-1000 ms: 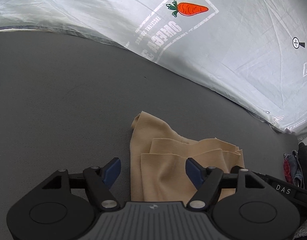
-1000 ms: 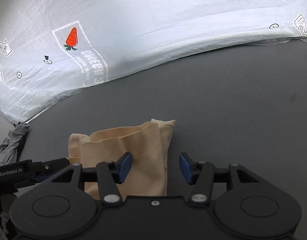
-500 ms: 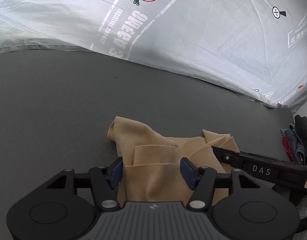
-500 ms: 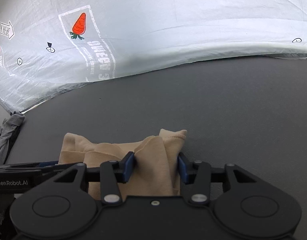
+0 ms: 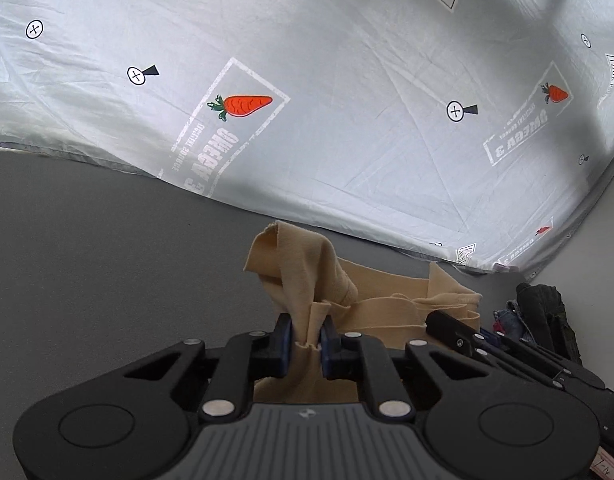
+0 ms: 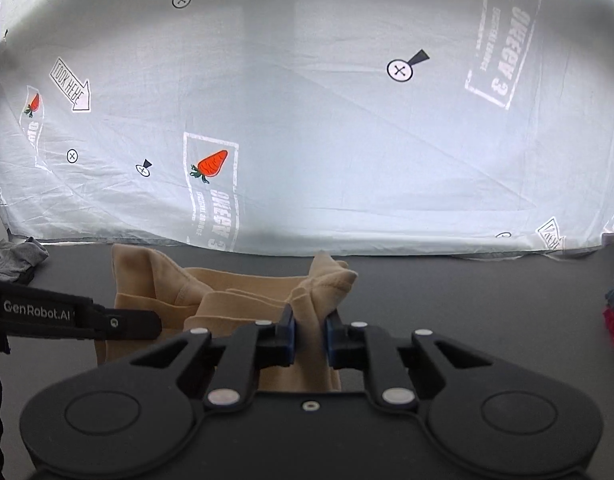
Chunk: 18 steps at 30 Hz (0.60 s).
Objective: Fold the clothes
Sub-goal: 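Lift the folded beige shirt with both grippers and carry it toward the clothes stack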
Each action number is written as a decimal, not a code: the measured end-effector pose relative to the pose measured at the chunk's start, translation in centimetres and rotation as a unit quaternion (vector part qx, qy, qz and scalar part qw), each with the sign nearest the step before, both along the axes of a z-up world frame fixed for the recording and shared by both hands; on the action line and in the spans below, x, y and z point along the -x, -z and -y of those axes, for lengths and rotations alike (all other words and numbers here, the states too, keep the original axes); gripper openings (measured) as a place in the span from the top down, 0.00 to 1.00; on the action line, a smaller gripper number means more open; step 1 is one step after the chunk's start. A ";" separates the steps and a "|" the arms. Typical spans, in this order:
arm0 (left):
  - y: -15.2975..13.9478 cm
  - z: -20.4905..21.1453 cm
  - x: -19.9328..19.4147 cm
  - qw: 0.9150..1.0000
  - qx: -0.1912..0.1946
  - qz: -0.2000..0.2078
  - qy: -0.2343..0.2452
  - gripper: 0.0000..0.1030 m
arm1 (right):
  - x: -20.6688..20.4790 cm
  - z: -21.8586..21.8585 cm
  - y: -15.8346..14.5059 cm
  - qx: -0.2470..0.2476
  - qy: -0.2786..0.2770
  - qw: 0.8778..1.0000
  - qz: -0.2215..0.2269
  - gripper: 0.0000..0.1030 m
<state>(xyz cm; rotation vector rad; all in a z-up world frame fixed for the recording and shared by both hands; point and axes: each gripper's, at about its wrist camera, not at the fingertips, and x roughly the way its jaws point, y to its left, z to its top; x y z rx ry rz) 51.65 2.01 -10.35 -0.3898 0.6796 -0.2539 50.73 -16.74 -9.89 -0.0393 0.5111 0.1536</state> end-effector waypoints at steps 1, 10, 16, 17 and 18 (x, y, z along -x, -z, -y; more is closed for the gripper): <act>-0.7 0.2 0.8 1.000 0.004 0.007 -0.001 0.85 | 1.5 0.3 -0.9 0.009 -0.001 1.000 0.015 0.86; -5.6 4.5 6.6 0.998 -0.008 0.056 -0.002 0.86 | 9.6 3.7 -5.9 0.032 0.001 0.994 0.109 0.89; -7.6 8.4 10.5 0.996 0.030 0.083 0.005 0.87 | 13.3 8.5 -8.2 0.034 0.020 0.989 0.142 0.89; -7.9 9.1 11.3 0.995 0.037 0.091 0.009 0.87 | 13.9 9.5 -8.6 0.034 0.026 0.988 0.148 0.89; -8.3 9.9 12.1 0.994 0.047 0.096 0.012 0.87 | 14.5 10.2 -9.0 0.036 0.030 0.987 0.150 0.89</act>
